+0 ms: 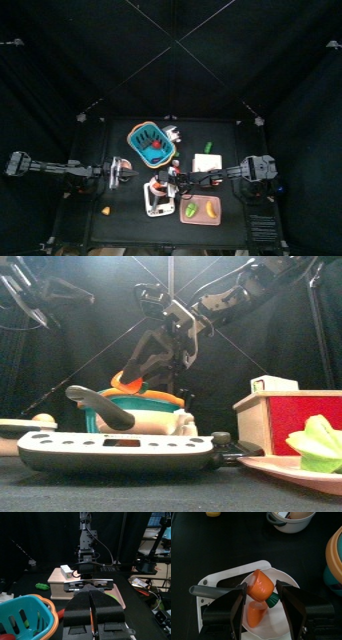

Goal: Place carrot top on plate

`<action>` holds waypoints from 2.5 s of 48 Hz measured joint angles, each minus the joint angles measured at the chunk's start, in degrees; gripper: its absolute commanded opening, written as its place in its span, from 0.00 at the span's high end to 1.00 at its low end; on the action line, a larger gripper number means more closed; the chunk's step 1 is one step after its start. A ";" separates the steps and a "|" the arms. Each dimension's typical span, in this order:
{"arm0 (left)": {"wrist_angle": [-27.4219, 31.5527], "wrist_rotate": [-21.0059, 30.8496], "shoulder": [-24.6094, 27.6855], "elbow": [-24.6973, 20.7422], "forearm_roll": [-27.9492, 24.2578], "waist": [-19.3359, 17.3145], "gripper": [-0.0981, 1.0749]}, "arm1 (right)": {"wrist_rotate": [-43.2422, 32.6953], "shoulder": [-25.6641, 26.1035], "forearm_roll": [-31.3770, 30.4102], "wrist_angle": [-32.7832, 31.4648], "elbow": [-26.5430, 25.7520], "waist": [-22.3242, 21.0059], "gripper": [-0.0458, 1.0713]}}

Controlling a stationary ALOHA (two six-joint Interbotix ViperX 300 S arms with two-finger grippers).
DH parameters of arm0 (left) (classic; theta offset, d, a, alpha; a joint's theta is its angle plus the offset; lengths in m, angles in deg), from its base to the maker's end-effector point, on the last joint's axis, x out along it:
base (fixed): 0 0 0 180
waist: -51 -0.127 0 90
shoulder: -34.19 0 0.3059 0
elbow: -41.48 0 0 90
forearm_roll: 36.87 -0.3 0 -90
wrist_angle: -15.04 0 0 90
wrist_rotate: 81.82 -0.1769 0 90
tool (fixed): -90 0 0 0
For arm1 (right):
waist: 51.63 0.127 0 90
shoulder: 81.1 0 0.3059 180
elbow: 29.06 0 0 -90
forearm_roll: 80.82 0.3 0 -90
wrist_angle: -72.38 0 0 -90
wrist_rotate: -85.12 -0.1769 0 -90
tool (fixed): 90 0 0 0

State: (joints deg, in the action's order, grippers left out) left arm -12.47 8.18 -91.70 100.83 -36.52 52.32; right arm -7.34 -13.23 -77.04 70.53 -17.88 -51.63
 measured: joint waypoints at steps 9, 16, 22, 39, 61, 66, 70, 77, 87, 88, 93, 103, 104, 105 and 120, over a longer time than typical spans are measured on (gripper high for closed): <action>-0.09 0.09 0.00 0.09 0.00 0.00 0.93 | -0.09 1.49 0.09 0.26 0.35 0.00 0.39; -0.09 -0.09 0.09 0.09 0.00 0.00 0.93 | -0.09 6.50 2.11 0.26 2.72 0.09 0.39; -0.09 -0.09 0.09 0.09 0.00 0.00 0.93 | -0.09 12.66 5.98 0.44 7.38 0.44 0.39; -0.09 -0.18 0.00 0.09 0.00 -0.26 0.93 | -0.18 31.20 12.39 0.44 26.37 8.70 0.39; -0.09 -0.18 0.09 0.09 0.00 -0.35 0.93 | -0.26 33.57 16.44 -6.42 35.95 15.38 0.38; -0.09 -0.09 0.00 0.09 0.00 -0.35 0.93 | -0.35 31.73 16.61 -8.79 36.04 15.56 0.38; -0.09 0.00 0.00 0.09 0.00 -0.26 0.93 | -0.26 29.53 16.88 -10.11 36.04 15.56 0.38; -0.09 0.00 0.00 0.09 0.00 -0.26 0.93 | -0.26 25.49 16.96 -10.81 35.42 15.56 0.37; -0.09 0.00 0.00 0.26 0.00 -0.26 0.93 | -0.35 19.60 17.23 -11.25 33.49 15.56 0.27; -0.09 0.00 0.00 0.26 0.00 -0.26 0.93 | -0.26 19.16 17.14 -11.34 33.22 15.56 0.26; -0.09 0.00 0.09 0.35 0.00 -0.35 0.93 | -0.26 17.93 17.05 -12.30 32.34 15.56 0.19; -0.09 -0.09 0.00 0.35 0.00 -0.35 0.93 | -0.35 17.93 16.96 -13.89 32.08 15.47 0.09; -0.09 0.00 0.00 0.44 0.00 -0.35 0.93 | -0.35 17.93 16.96 -13.89 31.99 15.47 0.09; -0.09 0.00 0.00 0.44 0.00 -0.35 0.93 | -0.35 17.93 16.96 -13.89 31.99 15.47 0.08; -0.09 -0.09 0.00 0.44 0.00 -0.35 0.93 | -0.26 21.53 15.38 -14.33 31.55 15.47 0.08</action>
State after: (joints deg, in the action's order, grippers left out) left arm -12.56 8.09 -91.70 101.27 -36.52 51.97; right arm -7.60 8.31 -61.66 56.21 13.68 -36.16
